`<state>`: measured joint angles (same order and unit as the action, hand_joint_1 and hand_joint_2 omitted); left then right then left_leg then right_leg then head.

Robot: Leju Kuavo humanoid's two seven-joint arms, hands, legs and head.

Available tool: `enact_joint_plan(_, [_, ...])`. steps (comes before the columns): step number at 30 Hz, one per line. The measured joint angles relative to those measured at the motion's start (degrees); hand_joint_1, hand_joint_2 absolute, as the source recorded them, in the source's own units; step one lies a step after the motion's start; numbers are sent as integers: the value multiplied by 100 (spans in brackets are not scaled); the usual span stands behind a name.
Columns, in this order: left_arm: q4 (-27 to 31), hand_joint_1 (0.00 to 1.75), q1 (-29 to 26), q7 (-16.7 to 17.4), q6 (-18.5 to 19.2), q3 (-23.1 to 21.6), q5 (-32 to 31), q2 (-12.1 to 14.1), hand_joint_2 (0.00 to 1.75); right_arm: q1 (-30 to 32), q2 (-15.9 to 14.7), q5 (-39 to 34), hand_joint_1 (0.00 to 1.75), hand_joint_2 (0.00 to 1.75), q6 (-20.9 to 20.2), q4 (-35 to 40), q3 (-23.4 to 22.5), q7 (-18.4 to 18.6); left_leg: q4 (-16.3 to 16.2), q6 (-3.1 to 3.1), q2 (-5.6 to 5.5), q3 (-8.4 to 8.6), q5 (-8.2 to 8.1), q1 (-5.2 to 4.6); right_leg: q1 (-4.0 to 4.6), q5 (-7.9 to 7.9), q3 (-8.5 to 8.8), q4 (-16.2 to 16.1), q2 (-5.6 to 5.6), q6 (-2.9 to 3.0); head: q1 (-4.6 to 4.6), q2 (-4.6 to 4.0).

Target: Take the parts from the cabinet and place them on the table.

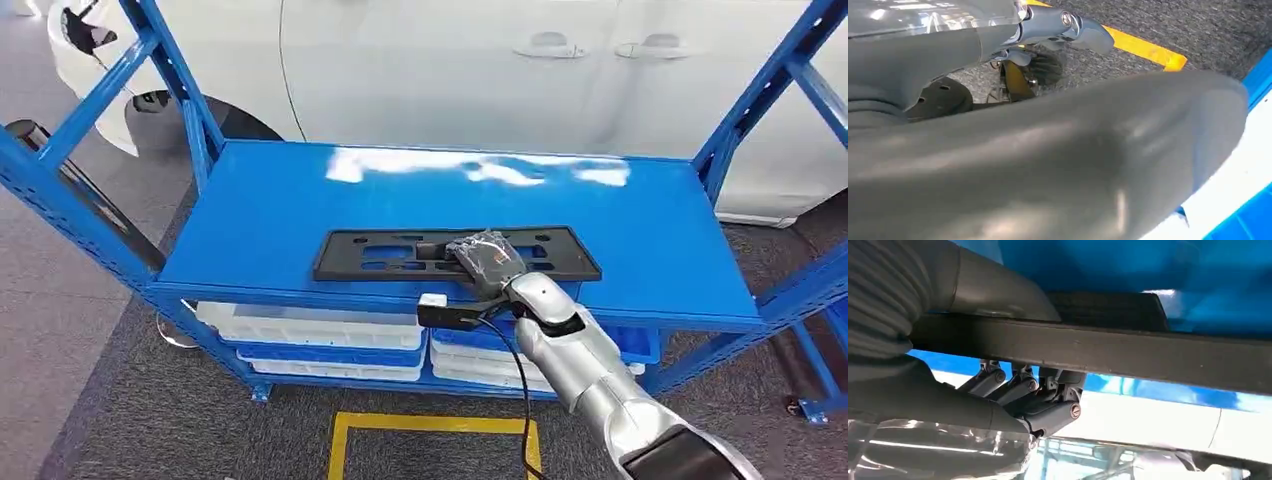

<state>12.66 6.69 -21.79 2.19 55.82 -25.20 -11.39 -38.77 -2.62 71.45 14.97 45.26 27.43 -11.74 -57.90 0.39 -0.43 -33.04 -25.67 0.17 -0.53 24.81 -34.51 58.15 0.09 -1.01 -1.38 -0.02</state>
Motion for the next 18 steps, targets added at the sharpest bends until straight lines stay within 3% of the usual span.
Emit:
enact_joint_plan(2, [0, 0, -3, 0, 0, 0, 0, 0, 0, -2, 0, 11, 175, 175, -9, 13, 0, -7, 30, -65, -1, 12, 13, 9, 31, -1, -5, -1, 2, 59, 2, 0])
enact_joint_plan(4, [0, 0, -7, 0, 0, 0, 0, 0, 0, -21, -9, 15, 175, 175, -22, 31, 0, -4, -83, -129, 9, -18, -92, 30, -25, -47, 30, -69, -13, 136, 2, 2])
enact_joint_plan(5, [0, 0, -4, 0, 0, 0, 0, 0, 0, -25, -9, 15, 175, 175, -26, 42, 0, -2, -314, -148, 10, -117, -261, 30, -29, -43, 29, -70, -14, 165, -17, 2])
enact_joint_plan(7, [0, 0, -7, 0, 0, 0, 0, 2, 0, -14, -9, 20, 175, 175, -33, 53, 7, -4, -1287, -199, 10, -554, -739, 54, -19, -38, 26, -69, -14, 184, -11, 2])
enact_joint_plan(8, [0, 0, -15, 2, 0, 0, 0, 2, 0, -3, -9, 22, 175, 175, -35, 53, 9, -4, -1686, -219, 11, -740, -852, 55, -18, -37, 25, -66, -14, 185, -15, 2])
enact_joint_plan(9, [0, 0, -23, 2, 0, 0, 0, 2, 0, 4, -9, 28, 175, 175, -35, 51, 11, -4, -1795, -224, 11, -799, -824, 59, -18, -37, 26, -65, -14, 184, -13, 0])
enact_joint_plan(10, [0, 0, -27, 2, 0, 0, 0, 2, 0, 4, -11, 31, 175, 175, -35, 53, 11, -4, -1627, -223, 13, -727, -675, 67, -19, -37, 28, -64, -11, 183, -13, 0])
enact_joint_plan(11, [0, 0, -24, 2, 0, 0, 0, 2, 0, 2, -11, 31, 175, 175, -35, 53, 9, -4, -1088, -215, 14, -473, -361, 76, -21, -31, 40, -62, -6, 172, -13, 2])
enact_joint_plan(13, [0, 0, -17, 0, 0, 0, 0, 2, 0, 1, -11, 31, 175, 175, -35, 55, 9, -2, -210, -186, 19, -45, 35, 85, -22, -13, 63, -55, -2, 136, -13, 0])
enact_joint_plan(14, [0, 0, -10, 0, 0, 0, 0, 2, 0, -3, -13, 31, 175, 175, -35, 55, 9, 7, -16, -155, 14, 40, -51, 51, 22, -8, 45, -35, 6, 92, -13, 2])
enact_joint_plan(18, [-2, 0, -25, 2, -4, 2, 0, 2, 0, -7, -18, -2, 175, 175, -26, 59, 4, 0, 24, 9, 6, 17, -5, 50, 11, -48, 32, -68, 18, -48, 0, 2])
